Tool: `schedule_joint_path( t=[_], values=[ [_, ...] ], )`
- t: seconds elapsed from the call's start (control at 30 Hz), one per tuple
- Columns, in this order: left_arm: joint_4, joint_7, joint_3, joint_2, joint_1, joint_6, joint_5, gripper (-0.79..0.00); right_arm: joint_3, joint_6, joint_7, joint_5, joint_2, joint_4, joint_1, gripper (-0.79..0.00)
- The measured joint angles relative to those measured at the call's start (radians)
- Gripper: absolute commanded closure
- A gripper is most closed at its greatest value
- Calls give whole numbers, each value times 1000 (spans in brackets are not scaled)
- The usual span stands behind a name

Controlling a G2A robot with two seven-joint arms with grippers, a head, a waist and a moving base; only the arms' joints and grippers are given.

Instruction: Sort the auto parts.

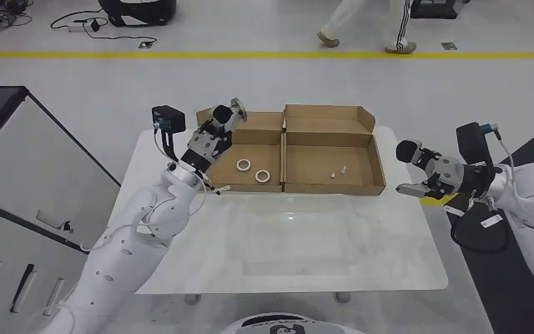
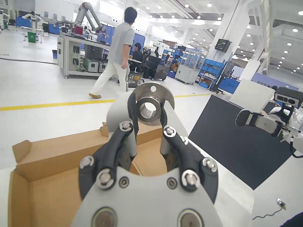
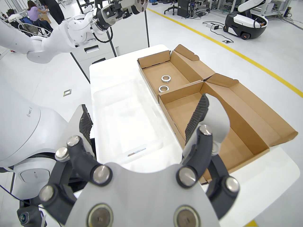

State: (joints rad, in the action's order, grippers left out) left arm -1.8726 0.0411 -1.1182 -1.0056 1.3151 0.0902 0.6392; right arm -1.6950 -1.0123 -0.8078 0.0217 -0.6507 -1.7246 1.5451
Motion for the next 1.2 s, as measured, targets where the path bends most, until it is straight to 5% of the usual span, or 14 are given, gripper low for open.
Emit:
schedule_joint_path(
  t=[0.53,1.2],
  values=[
    [107,-265,68,-35,-109,-293,186,0,0,0,0,0,0,0,0,-785],
    [370,-574,196,-102,-340,-361,323,0,0,0,0,0,0,0,0,-785]
  ],
)
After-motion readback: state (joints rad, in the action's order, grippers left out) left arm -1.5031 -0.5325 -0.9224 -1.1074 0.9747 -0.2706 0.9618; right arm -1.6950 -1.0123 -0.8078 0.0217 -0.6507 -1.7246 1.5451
